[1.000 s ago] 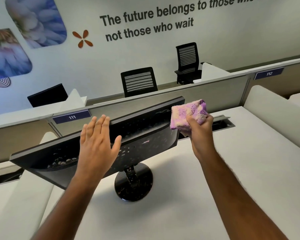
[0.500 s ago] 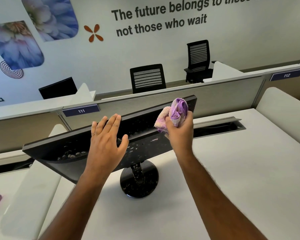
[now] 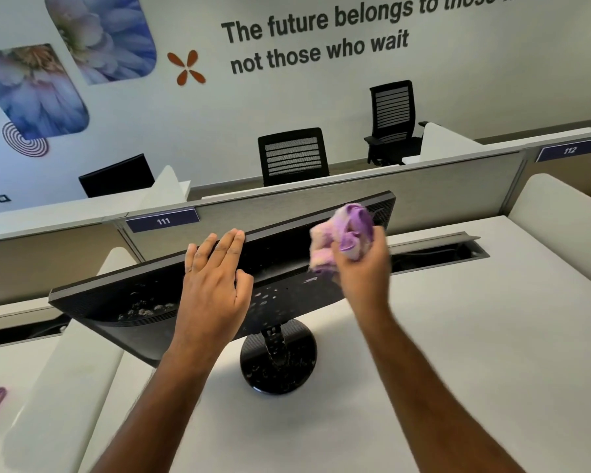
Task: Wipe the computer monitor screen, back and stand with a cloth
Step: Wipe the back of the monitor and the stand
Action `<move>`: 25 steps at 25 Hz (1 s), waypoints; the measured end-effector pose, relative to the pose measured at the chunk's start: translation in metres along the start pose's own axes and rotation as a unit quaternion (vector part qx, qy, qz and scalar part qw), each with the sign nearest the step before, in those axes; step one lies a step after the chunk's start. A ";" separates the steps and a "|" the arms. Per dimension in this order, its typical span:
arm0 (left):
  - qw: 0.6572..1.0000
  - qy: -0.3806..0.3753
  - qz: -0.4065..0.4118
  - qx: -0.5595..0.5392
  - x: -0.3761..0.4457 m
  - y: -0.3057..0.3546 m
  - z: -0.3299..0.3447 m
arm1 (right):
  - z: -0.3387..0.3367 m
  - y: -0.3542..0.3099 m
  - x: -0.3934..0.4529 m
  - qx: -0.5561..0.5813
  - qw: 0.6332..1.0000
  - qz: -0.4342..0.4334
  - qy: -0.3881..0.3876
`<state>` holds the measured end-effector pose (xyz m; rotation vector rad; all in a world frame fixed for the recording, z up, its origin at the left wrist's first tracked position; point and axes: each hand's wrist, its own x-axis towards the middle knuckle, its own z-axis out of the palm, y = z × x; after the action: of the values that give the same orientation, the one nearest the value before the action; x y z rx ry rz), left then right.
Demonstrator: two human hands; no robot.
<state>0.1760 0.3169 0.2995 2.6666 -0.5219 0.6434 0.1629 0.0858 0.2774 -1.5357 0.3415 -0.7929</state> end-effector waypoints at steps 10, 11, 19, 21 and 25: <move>1.000 -0.003 -0.003 -0.012 0.000 -0.001 0.000 | -0.023 0.006 0.033 -0.039 0.997 -0.006 0.072; 1.000 -0.003 -0.003 -0.013 0.000 -0.002 0.000 | -0.012 0.002 0.024 -0.026 0.999 -0.008 0.046; 1.000 0.002 0.002 -0.015 0.000 -0.001 0.000 | -0.019 0.008 0.026 0.021 0.999 0.014 0.034; 1.000 0.003 0.001 -0.016 -0.001 -0.001 0.000 | -0.043 0.006 0.048 0.033 0.992 0.032 0.115; 1.000 0.001 0.002 -0.016 -0.002 0.000 0.000 | -0.051 -0.001 0.059 0.015 0.992 0.023 0.126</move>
<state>0.1744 0.3176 0.2983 2.6355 -0.5328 0.6345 0.1712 0.0092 0.2921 -1.3957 0.5473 -0.9535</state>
